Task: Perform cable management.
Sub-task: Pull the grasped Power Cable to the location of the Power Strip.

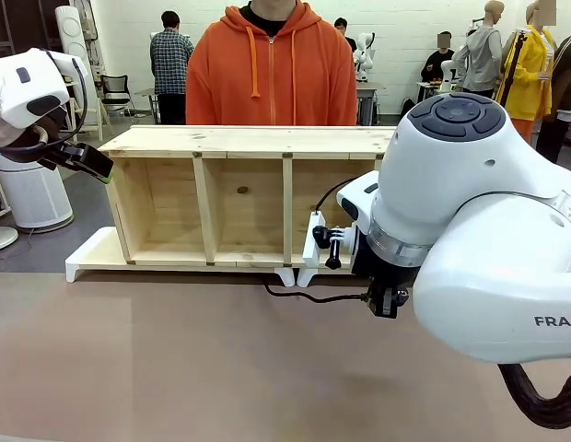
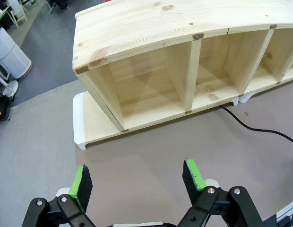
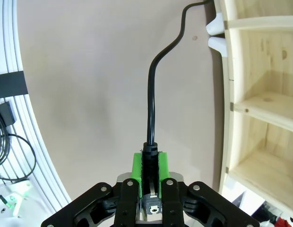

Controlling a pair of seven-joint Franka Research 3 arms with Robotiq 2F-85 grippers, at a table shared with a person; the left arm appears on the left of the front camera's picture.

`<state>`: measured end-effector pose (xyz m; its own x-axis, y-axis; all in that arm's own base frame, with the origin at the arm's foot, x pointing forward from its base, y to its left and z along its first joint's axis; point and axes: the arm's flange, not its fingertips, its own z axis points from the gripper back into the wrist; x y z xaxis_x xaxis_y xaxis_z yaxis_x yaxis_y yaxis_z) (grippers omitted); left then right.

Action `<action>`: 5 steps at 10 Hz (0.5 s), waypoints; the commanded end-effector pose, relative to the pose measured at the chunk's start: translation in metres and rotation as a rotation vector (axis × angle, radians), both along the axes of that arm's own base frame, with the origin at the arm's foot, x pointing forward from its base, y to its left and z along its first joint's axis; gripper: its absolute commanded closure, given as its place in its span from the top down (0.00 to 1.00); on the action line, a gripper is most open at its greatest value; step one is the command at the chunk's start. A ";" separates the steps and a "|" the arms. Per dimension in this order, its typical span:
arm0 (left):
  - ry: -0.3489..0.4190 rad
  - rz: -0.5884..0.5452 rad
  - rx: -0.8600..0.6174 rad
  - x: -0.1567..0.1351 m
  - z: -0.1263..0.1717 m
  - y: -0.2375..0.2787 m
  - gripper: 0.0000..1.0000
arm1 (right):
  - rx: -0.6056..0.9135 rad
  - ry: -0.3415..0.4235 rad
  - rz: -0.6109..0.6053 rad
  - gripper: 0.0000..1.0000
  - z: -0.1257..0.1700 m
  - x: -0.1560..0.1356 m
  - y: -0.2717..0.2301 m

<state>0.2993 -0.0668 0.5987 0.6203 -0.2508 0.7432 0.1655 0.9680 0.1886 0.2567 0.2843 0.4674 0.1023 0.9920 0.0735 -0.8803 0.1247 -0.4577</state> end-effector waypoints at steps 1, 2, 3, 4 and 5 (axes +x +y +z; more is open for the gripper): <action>-0.005 0.001 0.000 0.001 0.000 0.000 1.00 | -0.011 0.001 0.011 0.16 -0.002 0.000 -0.001; -0.005 0.001 0.000 0.001 0.000 0.000 1.00 | -0.011 0.001 0.011 0.16 -0.002 0.000 -0.001; -0.005 0.001 0.000 0.001 0.000 0.000 1.00 | -0.001 0.003 0.000 0.16 -0.001 0.000 0.000; -0.005 0.001 0.000 0.001 0.000 0.000 1.00 | -0.015 0.046 -0.009 0.16 -0.008 -0.003 -0.008; -0.005 0.001 0.000 0.001 0.000 0.000 1.00 | 0.013 0.071 -0.060 0.16 -0.008 -0.007 -0.024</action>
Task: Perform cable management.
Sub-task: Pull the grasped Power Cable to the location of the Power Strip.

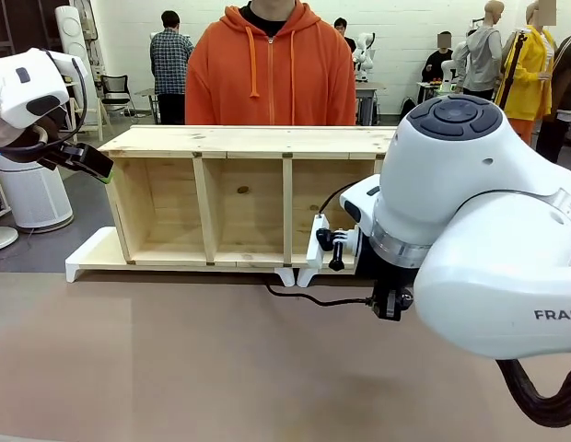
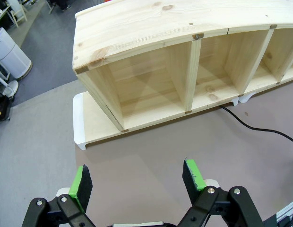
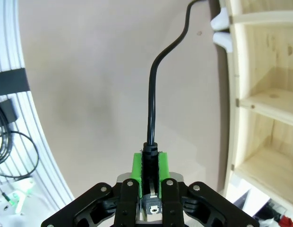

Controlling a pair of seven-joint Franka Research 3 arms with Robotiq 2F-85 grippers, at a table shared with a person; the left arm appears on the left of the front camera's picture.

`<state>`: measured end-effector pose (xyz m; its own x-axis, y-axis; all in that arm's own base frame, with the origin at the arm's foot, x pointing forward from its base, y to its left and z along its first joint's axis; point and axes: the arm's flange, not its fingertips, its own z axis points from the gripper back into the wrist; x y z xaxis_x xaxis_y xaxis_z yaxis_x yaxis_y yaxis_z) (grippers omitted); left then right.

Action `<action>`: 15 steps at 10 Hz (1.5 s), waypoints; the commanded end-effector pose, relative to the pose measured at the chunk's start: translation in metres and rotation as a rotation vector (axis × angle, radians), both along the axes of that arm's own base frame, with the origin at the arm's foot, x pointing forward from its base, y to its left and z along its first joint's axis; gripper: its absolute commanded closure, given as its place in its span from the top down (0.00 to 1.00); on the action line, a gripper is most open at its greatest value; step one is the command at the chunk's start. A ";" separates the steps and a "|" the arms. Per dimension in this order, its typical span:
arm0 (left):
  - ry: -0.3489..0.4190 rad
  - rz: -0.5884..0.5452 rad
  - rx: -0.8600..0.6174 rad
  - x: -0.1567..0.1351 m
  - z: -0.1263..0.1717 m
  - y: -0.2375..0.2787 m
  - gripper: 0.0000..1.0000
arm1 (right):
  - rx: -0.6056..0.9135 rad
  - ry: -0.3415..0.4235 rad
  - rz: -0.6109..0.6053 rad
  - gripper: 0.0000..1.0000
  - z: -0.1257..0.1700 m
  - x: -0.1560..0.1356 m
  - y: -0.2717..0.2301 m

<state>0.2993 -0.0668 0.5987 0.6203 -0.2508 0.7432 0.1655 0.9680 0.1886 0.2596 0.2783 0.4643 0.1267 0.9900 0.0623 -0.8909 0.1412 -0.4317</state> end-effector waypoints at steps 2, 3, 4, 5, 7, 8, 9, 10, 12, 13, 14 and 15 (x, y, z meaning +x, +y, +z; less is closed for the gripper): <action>-0.005 0.001 0.000 0.001 0.000 0.000 1.00 | 0.083 0.052 -0.100 0.16 -0.006 -0.031 -0.053; -0.005 0.001 0.000 0.001 0.000 0.000 1.00 | 0.109 0.038 -0.141 0.16 -0.001 -0.033 -0.068; -0.005 0.001 0.000 0.001 0.000 0.000 1.00 | 0.141 0.029 -0.182 0.16 0.002 -0.036 -0.086; -0.005 0.001 0.000 0.001 0.000 0.000 1.00 | 0.178 0.030 -0.225 0.16 0.003 -0.035 -0.104; -0.005 0.001 0.000 0.001 0.000 0.000 1.00 | 0.255 0.014 -0.330 0.16 0.013 -0.024 -0.145; -0.005 0.001 0.000 0.001 0.000 0.000 1.00 | 0.293 0.004 -0.376 0.16 0.021 -0.016 -0.165; -0.005 0.001 0.000 0.001 0.000 0.000 1.00 | 0.325 0.000 -0.413 0.16 0.028 -0.006 -0.183; -0.005 0.001 0.000 0.001 0.000 0.000 1.00 | 0.347 -0.013 -0.459 0.16 0.033 0.002 -0.199; -0.005 0.001 0.000 0.001 0.000 0.000 1.00 | 0.389 -0.029 -0.544 0.16 0.044 0.012 -0.227; -0.005 0.001 0.000 0.001 0.000 0.000 1.00 | 0.402 -0.036 -0.585 0.16 0.047 0.016 -0.239; -0.005 0.001 0.000 0.001 0.000 0.000 1.00 | 0.415 -0.043 -0.628 0.16 0.051 0.022 -0.249; -0.005 0.001 0.000 0.001 0.000 0.000 1.00 | 0.431 -0.059 -0.672 0.16 0.055 0.031 -0.256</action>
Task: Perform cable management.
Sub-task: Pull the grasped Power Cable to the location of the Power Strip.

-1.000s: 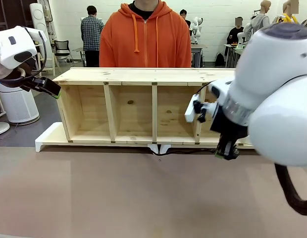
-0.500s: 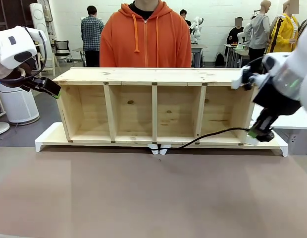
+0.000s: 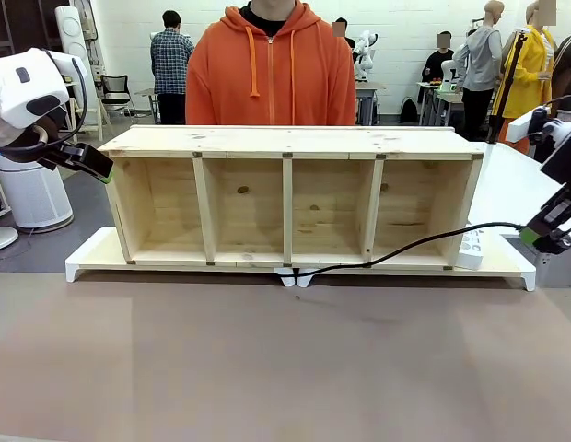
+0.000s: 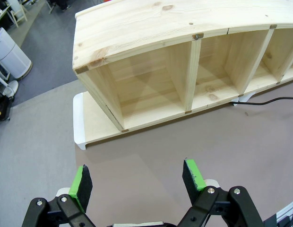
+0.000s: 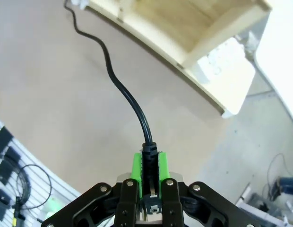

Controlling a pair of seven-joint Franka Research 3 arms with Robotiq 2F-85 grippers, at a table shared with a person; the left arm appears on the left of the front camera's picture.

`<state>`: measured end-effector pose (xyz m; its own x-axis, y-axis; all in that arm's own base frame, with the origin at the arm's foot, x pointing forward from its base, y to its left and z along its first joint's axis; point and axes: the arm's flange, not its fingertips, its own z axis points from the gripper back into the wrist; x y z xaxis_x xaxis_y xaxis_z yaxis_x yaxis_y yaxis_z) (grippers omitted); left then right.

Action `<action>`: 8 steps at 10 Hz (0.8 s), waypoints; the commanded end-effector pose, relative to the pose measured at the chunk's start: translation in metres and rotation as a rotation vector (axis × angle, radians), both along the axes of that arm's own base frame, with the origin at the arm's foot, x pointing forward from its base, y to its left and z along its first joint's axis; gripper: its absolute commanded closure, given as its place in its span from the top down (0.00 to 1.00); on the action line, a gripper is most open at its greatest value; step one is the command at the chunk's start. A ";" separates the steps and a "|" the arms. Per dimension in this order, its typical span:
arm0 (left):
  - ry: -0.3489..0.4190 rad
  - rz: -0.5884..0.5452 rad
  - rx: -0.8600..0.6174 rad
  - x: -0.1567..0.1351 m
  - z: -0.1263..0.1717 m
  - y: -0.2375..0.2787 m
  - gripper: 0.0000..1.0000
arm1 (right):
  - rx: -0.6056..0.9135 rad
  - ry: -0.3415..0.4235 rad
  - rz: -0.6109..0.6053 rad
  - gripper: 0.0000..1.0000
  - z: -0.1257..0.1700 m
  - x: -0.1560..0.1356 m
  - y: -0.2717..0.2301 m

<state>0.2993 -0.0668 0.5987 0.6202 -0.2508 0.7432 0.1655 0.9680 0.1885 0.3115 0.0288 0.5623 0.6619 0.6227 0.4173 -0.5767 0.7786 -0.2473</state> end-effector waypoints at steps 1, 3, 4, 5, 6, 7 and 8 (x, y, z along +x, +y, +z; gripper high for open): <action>-0.004 0.001 0.001 0.001 0.000 0.000 1.00 | 0.020 -0.051 -0.076 0.16 -0.041 -0.013 -0.009; -0.004 0.001 0.001 0.001 0.000 0.000 1.00 | 0.061 -0.117 -0.190 0.16 -0.036 0.007 -0.017; -0.004 0.001 0.001 0.001 0.000 0.000 1.00 | 0.067 -0.131 -0.213 0.16 -0.034 0.017 -0.020; -0.004 0.001 0.001 0.001 0.000 0.000 1.00 | 0.067 -0.140 -0.233 0.16 -0.031 0.026 -0.022; -0.004 0.001 0.001 0.001 0.000 0.000 1.00 | 0.055 -0.143 -0.249 0.16 -0.030 0.033 -0.023; -0.004 0.001 0.001 0.001 0.000 0.000 1.00 | 0.056 -0.143 -0.247 0.16 -0.029 0.036 -0.023; -0.004 0.001 0.001 0.001 0.000 0.000 1.00 | 0.059 -0.150 -0.236 0.16 -0.029 0.034 -0.020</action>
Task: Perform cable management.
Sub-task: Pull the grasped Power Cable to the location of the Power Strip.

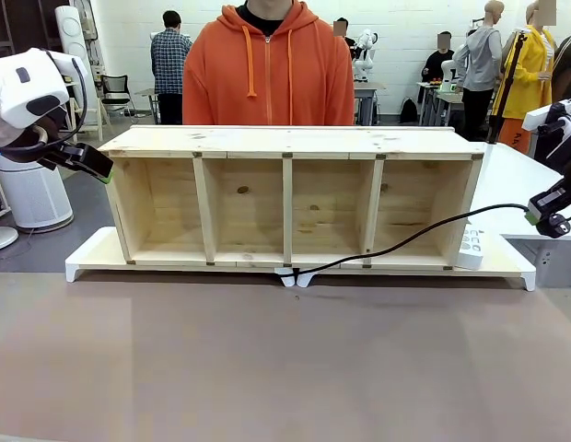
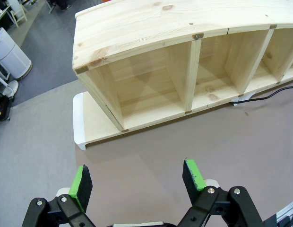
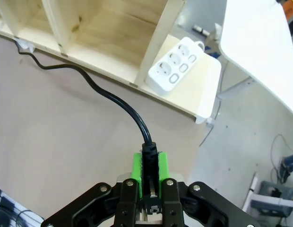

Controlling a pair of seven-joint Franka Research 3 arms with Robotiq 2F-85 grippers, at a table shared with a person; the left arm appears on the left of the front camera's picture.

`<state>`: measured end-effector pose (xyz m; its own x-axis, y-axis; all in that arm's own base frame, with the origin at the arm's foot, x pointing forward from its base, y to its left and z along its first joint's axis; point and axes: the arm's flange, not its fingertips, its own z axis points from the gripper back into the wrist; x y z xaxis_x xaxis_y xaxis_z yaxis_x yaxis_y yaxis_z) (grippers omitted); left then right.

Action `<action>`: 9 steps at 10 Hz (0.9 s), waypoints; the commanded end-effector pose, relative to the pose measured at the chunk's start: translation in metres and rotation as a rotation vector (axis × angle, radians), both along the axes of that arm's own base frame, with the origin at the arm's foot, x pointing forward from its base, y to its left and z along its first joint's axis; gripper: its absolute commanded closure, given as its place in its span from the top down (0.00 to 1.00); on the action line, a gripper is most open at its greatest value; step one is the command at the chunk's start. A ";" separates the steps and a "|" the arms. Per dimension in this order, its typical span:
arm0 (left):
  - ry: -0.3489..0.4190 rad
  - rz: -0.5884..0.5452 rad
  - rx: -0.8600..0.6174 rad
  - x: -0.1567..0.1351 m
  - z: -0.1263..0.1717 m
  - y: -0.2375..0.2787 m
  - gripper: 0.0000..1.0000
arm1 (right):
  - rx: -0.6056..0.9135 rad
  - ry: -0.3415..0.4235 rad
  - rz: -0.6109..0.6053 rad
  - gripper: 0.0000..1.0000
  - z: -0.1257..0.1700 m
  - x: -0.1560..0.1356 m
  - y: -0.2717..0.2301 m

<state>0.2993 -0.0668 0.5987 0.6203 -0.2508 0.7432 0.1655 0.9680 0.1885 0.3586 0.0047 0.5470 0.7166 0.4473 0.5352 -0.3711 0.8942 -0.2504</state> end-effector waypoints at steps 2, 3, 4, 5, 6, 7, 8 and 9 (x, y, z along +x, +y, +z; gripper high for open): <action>-0.005 0.001 0.001 0.001 0.000 0.000 1.00 | 0.005 0.002 0.001 0.16 0.002 -0.002 -0.001; -0.005 0.001 0.001 0.001 0.000 0.000 1.00 | 0.005 0.002 0.001 0.16 0.002 -0.002 -0.001; -0.005 0.001 0.001 0.001 0.000 0.000 1.00 | 0.005 0.002 0.001 0.16 0.002 -0.002 -0.001; -0.005 0.001 0.001 0.001 0.000 0.000 1.00 | 0.005 0.002 0.001 0.16 0.002 -0.002 -0.001; -0.005 0.001 0.001 0.001 0.000 0.000 1.00 | 0.005 0.002 0.001 0.16 0.002 -0.002 -0.001; -0.005 0.001 0.001 0.001 0.000 0.000 1.00 | 0.005 0.002 0.001 0.16 0.002 -0.002 -0.001; -0.005 0.001 0.001 0.001 0.000 0.000 1.00 | 0.005 0.002 0.001 0.16 0.002 -0.002 -0.001; -0.005 0.001 0.001 0.001 0.000 0.000 1.00 | 0.005 0.002 0.001 0.16 0.002 -0.002 -0.001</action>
<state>0.2993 -0.0668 0.5987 0.6203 -0.2508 0.7432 0.1655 0.9680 0.1885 0.3575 0.0051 0.5472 0.7185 0.4493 0.5309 -0.3736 0.8932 -0.2504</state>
